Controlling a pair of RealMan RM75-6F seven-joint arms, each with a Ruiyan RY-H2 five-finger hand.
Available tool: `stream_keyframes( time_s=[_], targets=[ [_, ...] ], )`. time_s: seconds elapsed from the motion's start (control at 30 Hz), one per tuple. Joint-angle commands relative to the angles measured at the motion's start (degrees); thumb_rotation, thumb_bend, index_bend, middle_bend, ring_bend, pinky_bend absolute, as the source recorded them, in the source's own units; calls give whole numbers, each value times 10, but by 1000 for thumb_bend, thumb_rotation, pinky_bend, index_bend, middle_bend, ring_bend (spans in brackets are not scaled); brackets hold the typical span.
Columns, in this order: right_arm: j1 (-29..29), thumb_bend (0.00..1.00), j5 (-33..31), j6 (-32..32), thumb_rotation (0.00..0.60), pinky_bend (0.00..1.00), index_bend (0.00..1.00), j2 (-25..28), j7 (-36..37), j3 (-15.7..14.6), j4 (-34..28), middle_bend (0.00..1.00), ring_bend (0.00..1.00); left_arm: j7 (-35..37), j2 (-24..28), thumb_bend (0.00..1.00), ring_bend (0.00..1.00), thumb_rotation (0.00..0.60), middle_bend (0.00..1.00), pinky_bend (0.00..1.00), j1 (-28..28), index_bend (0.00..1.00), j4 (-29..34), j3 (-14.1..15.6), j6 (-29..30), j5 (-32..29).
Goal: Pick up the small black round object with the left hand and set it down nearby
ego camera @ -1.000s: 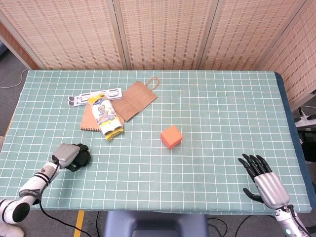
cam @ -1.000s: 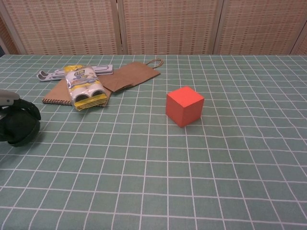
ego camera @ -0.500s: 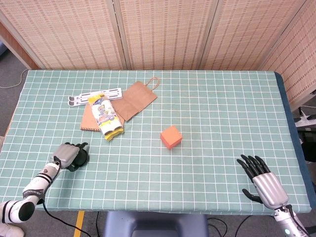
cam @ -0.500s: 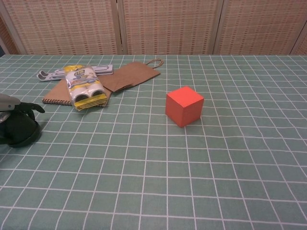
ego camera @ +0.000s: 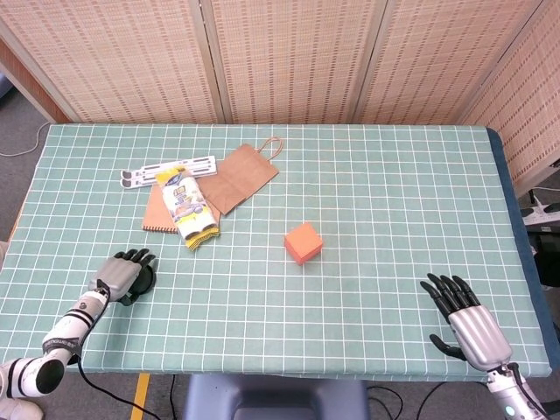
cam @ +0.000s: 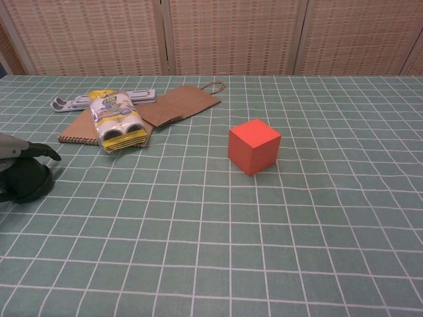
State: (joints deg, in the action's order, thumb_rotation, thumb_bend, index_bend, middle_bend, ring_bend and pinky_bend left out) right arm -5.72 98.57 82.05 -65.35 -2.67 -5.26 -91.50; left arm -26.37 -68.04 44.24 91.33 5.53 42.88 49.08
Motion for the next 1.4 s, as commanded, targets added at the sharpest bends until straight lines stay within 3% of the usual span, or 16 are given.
stream_keyframes(
  time_s=[0.03,0.23,0.67,0.93,1.1,1.23,1.4],
  targets=[
    [0,179,1,1,600,0,0,0,2,0,0,0,0,0,0,406,0,600,0,129,-3,0,5,0,8,11],
    [0,179,4,1,600,0,0,1,3,-2,0,0,0,16,0,404,0,600,0,120,-12,0,14,-6,27,49],
    [0,179,6,4,600,0,0,3,8,-2,0,0,0,4,12,402,0,600,0,93,-8,0,24,-5,19,30],
    [-1,179,7,0,600,0,0,2,6,-4,-1,0,0,-23,20,392,5,600,1,124,-34,5,34,5,81,66],
    [1,179,9,5,600,0,0,4,8,-4,-2,0,0,-52,6,380,56,600,56,129,-39,69,23,8,93,63],
    [2,179,9,8,600,0,0,5,10,-4,-2,0,0,-63,4,381,119,600,114,192,-38,142,28,4,92,55],
    [0,179,9,5,600,0,0,5,12,-4,-2,0,0,-58,1,391,276,600,312,318,-40,401,24,-1,92,63]
  ],
)
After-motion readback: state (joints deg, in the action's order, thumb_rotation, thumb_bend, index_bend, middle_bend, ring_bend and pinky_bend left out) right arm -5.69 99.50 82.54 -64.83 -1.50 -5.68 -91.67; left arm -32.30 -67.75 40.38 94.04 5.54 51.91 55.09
